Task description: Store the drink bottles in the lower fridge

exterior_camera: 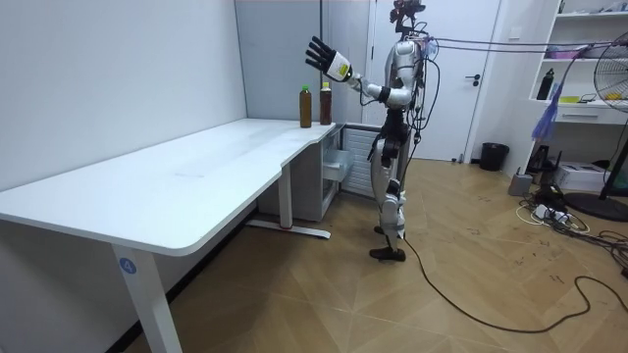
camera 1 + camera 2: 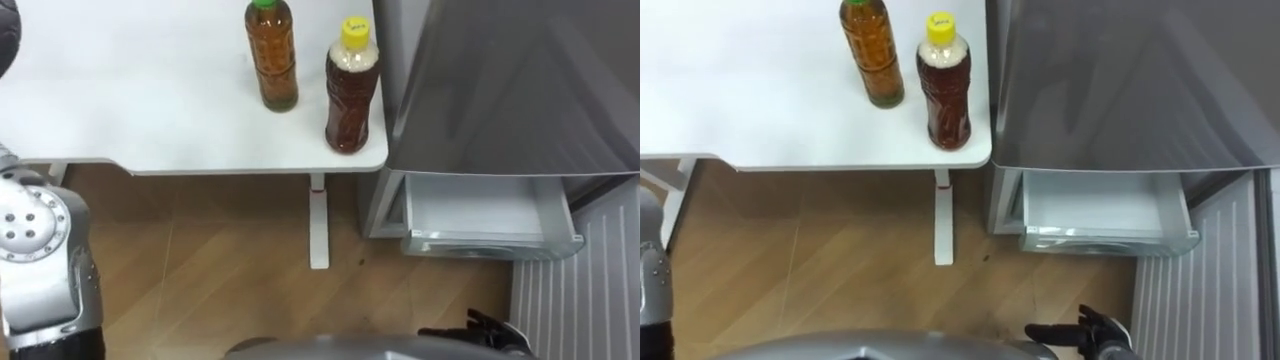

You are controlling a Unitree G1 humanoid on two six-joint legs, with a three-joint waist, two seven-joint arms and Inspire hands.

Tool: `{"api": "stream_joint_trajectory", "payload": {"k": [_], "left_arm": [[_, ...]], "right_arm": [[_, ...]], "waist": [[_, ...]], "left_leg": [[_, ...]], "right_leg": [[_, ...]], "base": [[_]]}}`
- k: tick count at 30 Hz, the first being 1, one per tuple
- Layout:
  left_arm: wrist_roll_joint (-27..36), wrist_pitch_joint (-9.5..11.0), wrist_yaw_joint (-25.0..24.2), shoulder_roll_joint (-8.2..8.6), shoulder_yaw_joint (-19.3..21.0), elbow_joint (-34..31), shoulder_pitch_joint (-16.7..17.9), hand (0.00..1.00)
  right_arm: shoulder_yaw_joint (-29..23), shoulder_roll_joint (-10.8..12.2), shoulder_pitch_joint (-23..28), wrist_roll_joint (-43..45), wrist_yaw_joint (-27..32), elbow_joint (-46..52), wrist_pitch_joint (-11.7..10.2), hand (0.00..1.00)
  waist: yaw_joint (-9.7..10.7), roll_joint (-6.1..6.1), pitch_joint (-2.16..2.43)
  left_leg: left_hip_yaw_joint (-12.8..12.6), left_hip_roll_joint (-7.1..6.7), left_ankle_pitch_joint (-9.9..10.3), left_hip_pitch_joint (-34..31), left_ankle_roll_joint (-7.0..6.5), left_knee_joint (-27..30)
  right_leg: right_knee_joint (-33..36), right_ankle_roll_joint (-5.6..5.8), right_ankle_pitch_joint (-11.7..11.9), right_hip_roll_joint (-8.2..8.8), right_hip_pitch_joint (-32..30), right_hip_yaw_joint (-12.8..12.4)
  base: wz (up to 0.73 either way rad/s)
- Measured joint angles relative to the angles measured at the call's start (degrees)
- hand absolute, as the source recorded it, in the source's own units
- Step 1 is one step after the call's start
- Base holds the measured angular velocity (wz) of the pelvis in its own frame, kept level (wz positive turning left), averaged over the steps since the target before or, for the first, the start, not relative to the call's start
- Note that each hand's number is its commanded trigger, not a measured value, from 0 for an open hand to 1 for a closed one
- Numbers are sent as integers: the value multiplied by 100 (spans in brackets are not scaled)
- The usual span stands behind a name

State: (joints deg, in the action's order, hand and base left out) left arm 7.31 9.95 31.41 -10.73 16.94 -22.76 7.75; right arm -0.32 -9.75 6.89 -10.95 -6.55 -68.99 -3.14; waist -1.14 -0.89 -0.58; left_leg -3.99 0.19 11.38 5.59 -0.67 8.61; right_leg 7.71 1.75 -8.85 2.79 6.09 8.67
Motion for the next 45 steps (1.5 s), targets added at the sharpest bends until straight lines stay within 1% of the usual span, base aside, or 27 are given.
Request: {"api": "stream_joint_trajectory", "payload": {"k": [1, 3, 5, 8, 10, 12, 15, 17, 20, 21, 23, 25, 28, 30, 34, 38, 39, 45], "left_arm": [[0, -3, -173, -2, -106, -9, -58, 0], [0, -20, -448, -3, -271, -10, -160, 0], [96, -88, -812, -5, -436, -158, -188, 0], [214, -92, -1169, -7, -572, -271, -191, 0], [215, -130, -1501, -8, -645, -274, -195, 0], [213, -164, -1680, -29, -702, -275, -202, 0], [223, -345, -1967, -46, -856, -274, -339, 0], [223, -430, -2331, -53, -1029, -274, -532, 0], [251, -516, -2705, -53, -1200, -274, -608, 0], [267, -534, -2761, -53, -1234, -274, -614, 0], [460, -612, -2994, -52, -1368, -274, -624, 0], [588, -666, -3133, -50, -1436, -274, -623, 0], [709, -742, -3321, -48, -1501, -275, -623, 0], [728, -767, -3382, -48, -1501, -274, -623, 0], [774, -815, -3506, -48, -1540, -273, -622, 0], [839, -845, -3651, -44, -1636, -273, -620, 0], [890, -878, -3712, -26, -1650, -273, -618, 0], [1000, -917, -3946, 13, -1766, -268, -587, 0]], "right_arm": [[4, -12, -31, 2, -11, -33, 3, 0], [12, -28, -117, 17, -39, -133, 12, 0], [20, -26, -206, 53, -58, -233, 13, 0], [16, -16, -230, 49, -75, -268, 8, 0], [18, 7, -235, 49, -122, -276, 5, 0], [18, 18, -239, 50, -118, -288, 8, 0], [5, 19, -262, 55, -193, -310, 7, 0], [-48, 18, -291, 168, -249, -309, 7, 0], [-92, 19, -302, 250, -299, -276, 13, 0], [-93, 19, -301, 249, -303, -272, 13, 0], [-93, 19, -315, 238, -332, -295, 20, 0], [-93, 18, -364, 237, -359, -365, 24, 0], [-93, 16, -426, 237, -359, -460, 33, 0], [-93, 15, -443, 236, -363, -472, 72, 0], [-90, 11, -469, 235, -363, -483, 75, 0], [-85, 11, -479, 229, -365, -480, 74, 0], [-85, 11, -478, 229, -365, -480, 74, 0], [-86, 14, -468, 146, -352, -504, 73, 0]], "waist": [[9, -15, -13], [17, -14, -16], [89, 7, -3], [132, 38, 9], [157, 78, 40], [198, 101, 48], [290, 113, 46], [356, 110, 47], [427, 80, 58], [441, 76, 59], [476, 69, 61], [494, 71, 49], [498, 64, 44], [519, 57, 37], [532, 45, 30], [532, 47, 30], [532, 47, 30], [531, 49, 30]], "left_leg": [[0, -1, 0, -2, 0, 0], [0, 2, 0, -13, 0, 1], [-1, 3, 0, -70, 0, 2], [-17, 2, -2, -106, -1, 13], [-16, 2, -2, -100, -1, 26], [-16, 2, -2, -96, -1, 49], [-19, 2, 4, -103, -8, 48], [-19, 4, 6, -95, -9, 18], [-58, 7, 6, -86, -9, 11], [-61, 7, 6, -81, -9, 11], [-58, 7, 5, -55, -9, 13], [-58, 7, 5, -30, -9, 13], [-56, 8, 6, -41, -10, 11], [-60, 12, 6, -43, -9, 8], [-72, 14, 6, -45, -9, 8], [-68, 13, 6, -87, -9, 7], [-73, 15, 6, -82, -9, 7], [-95, 16, 5, -73, -9, 13]], "right_leg": [[1, 0, 0, 1, -5, 0], [1, 0, 0, -2, -31, 0], [-1, 2, -2, -2, -104, -8], [3, 1, -2, -1, -117, -29], [3, 1, -2, -1, -118, -45], [4, 1, -2, 0, -136, -52], [5, 1, -1, 2, -130, -41], [14, 1, -1, -1, -108, -55], [29, 0, -1, -4, -100, -71], [31, 0, -1, -4, -100, -73], [33, 0, 0, -5, -100, -81], [34, 0, 0, -5, -85, -84], [35, 0, 0, -6, -102, -88], [40, 0, 0, -9, -105, -88], [42, -1, 0, -14, -120, -108], [41, -1, 0, -15, -145, -111], [40, -1, 0, -18, -142, -119], [38, -1, 0, -19, -138, -136]], "base": [[0], [0], [0], [-5], [-4], [-2], [0], [0], [-5], [-3], [0], [0], [0], [0], [0], [0], [0], [0]]}}
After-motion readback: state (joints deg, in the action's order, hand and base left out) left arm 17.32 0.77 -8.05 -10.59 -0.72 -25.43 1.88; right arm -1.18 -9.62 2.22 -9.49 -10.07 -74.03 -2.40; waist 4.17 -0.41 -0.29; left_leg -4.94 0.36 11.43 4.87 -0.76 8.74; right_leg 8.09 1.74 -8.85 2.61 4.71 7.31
